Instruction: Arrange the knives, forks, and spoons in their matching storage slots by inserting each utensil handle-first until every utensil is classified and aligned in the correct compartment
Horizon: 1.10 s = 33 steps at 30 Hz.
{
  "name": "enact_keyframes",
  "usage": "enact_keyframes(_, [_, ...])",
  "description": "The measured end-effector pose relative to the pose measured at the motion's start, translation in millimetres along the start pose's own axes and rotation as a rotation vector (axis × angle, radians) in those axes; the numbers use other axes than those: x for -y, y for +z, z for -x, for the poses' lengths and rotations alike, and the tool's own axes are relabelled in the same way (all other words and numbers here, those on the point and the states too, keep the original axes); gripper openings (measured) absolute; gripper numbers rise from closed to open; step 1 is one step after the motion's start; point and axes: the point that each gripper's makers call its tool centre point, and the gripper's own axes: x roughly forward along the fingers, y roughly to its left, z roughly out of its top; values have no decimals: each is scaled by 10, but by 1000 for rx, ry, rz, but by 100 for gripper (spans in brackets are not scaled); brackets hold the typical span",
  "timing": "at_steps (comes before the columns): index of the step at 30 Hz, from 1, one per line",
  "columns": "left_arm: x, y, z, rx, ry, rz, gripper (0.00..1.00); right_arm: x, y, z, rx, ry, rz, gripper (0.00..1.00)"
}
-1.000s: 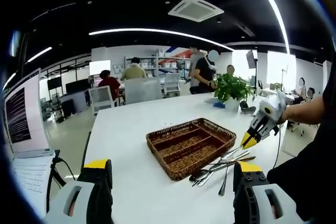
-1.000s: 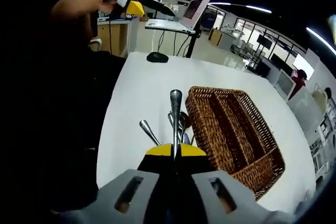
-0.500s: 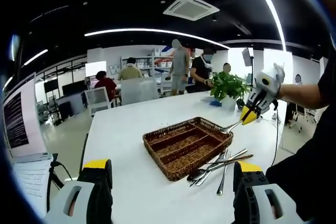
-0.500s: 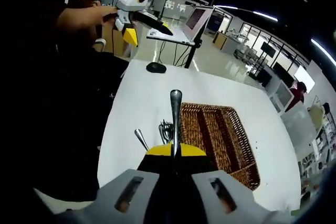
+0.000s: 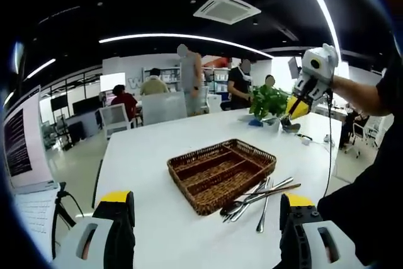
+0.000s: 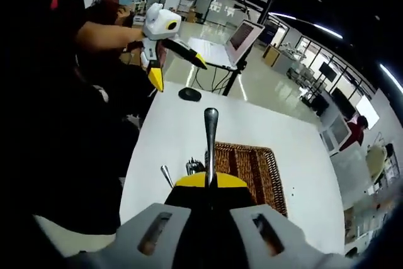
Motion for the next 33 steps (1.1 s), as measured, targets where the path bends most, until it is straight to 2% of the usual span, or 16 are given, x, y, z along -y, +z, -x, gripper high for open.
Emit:
enact_keyframes(4, [20, -14, -10, -2, -6, -2, 100, 56, 69, 30, 2, -22, 30, 0])
enact_keyframes(17, [18, 29, -19, 14, -8, -2, 100, 120, 41, 21, -1, -30, 23, 0])
enact_keyframes(26, [27, 29, -10, 16, -9, 2, 100, 194, 5, -57, -17, -30, 49, 0])
enact_keyframes(33, [38, 64, -9, 14, -15, -1, 100, 318, -106, -141, -27, -37, 43, 0])
